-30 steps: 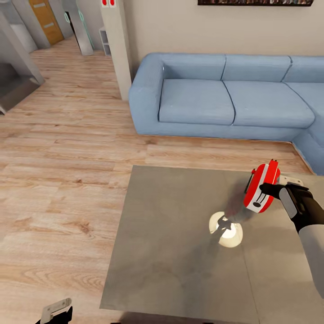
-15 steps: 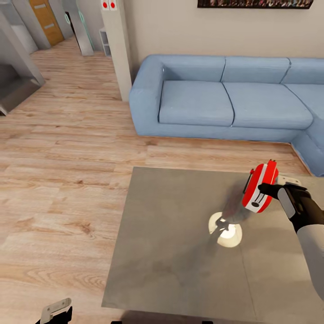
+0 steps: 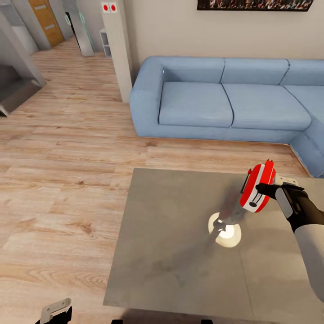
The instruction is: Turn on the radio receiver that's on the table in the living room.
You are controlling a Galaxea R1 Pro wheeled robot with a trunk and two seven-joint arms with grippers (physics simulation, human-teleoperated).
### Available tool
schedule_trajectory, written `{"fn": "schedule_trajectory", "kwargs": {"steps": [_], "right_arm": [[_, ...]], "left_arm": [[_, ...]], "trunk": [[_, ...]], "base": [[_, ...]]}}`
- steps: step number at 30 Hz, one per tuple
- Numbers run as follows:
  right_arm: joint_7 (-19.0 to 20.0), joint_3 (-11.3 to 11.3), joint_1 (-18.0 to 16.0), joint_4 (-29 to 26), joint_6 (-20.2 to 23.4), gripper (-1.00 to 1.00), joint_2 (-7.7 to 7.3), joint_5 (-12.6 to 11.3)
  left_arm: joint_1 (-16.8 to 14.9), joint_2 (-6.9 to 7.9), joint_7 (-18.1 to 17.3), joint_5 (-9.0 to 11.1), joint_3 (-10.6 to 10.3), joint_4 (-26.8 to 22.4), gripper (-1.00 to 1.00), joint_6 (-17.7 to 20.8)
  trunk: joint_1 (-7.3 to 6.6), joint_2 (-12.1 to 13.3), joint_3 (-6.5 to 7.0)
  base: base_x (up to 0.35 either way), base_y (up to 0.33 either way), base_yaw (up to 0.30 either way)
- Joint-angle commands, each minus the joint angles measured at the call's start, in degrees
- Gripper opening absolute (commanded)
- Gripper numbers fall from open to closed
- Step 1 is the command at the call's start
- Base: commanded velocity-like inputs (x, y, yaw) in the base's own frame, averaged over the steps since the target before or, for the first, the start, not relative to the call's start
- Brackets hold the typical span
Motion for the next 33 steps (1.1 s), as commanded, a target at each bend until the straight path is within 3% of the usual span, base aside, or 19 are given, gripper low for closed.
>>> {"fn": "schedule_trajectory", "kwargs": {"steps": [1,33], "right_arm": [[0.01,-0.01,-0.01,-0.02,0.00,-1.00,0.01,0.16],[-0.40,-0.10,-0.01,-0.46,0.37,-1.00,0.00,0.58]], "left_arm": [[0.00,0.00,0.00,-0.02,0.00,0.00,1.00,0.00],[0.00,-0.10,0.02,-0.18,0.00,0.00,1.00,-0.26]], "trunk": [[-0.23,0.41,0.19],[-7.26,13.25,5.93]], "base": [[0.000,0.000,0.000],[0.000,0.000,0.000]]}}
